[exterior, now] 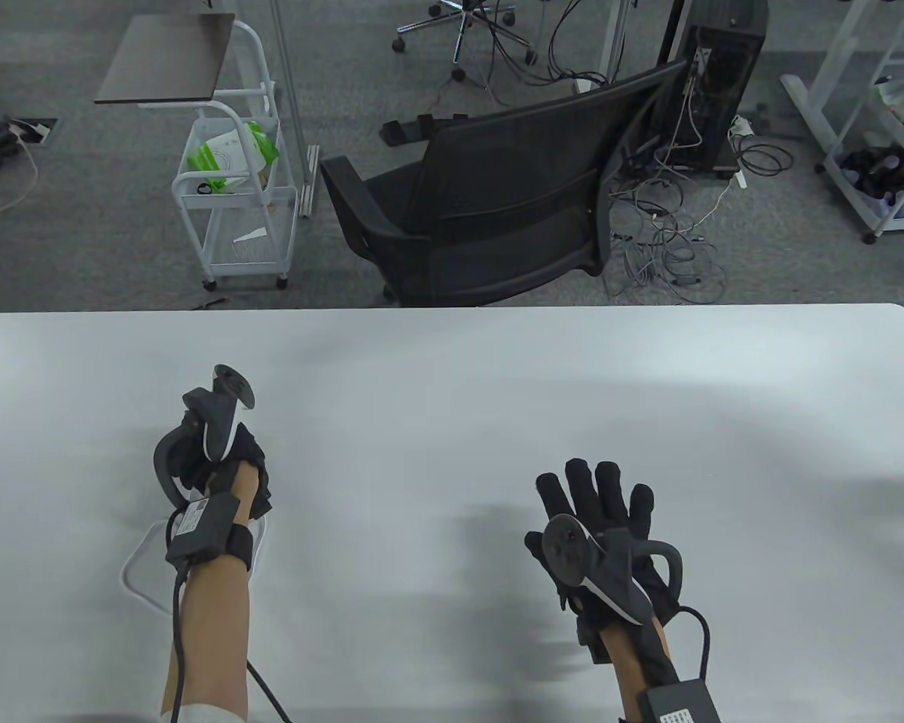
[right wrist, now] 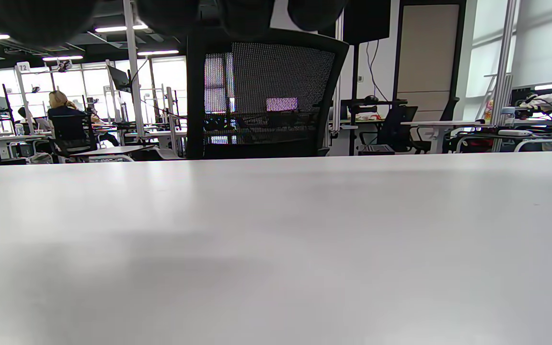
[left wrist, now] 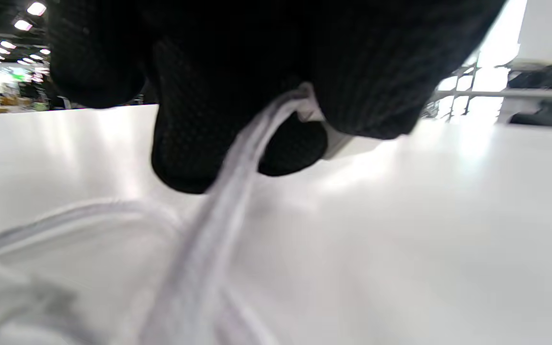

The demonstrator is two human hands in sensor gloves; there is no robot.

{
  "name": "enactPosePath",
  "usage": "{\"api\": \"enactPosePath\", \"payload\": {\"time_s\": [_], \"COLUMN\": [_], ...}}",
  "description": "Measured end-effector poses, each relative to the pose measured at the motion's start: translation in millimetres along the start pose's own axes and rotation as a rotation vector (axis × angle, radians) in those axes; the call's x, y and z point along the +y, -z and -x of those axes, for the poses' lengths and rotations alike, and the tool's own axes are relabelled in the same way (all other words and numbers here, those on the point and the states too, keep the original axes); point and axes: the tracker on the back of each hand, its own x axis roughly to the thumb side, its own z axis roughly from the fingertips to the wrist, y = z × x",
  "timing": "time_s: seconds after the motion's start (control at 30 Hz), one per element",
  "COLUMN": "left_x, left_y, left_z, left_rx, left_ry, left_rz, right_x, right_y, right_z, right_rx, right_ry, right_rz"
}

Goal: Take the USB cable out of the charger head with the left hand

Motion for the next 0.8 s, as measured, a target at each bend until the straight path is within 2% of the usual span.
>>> {"api": "enactPosePath", "payload": {"time_s": [0.2,0.27,0.43,0.53,0.67,0.8], "left_x": [45.6,61.6,85.4,89.4,82.5,70.6], "left_y": [-41.5,-62.3,-116.8,-157.0,-203.4,-235.3], "left_z": [-6.5,-8.6,-10.7,-11.7,-10.9,-15.3], "left_rx": [-0.232,-0.316,-0.512,-0.678,-0.815,-0.934], "left_ry": [-0.146,-0.193,-0.344,-0.376,-0.349,-0.315], "left_rz": [-0.05,-0.081,-0.124,-0.125,-0.148,-0.176], "right_x": [-2.7,-4.2,-9.2,-13.6,-18.7,-23.3], "right_y": [-1.9,-2.9,-5.3,-7.1,-10.0,-13.7], "right_z": [-3.7,-4.2,-5.9,-9.4,-14.6,-21.9], "right_rx": [-0.021,-0.03,-0.049,-0.063,-0.09,-0.125], "right_ry": [0.008,0.01,0.032,0.052,0.091,0.181], "right_rz": [0.004,0.005,0.016,0.031,0.042,0.041]}}
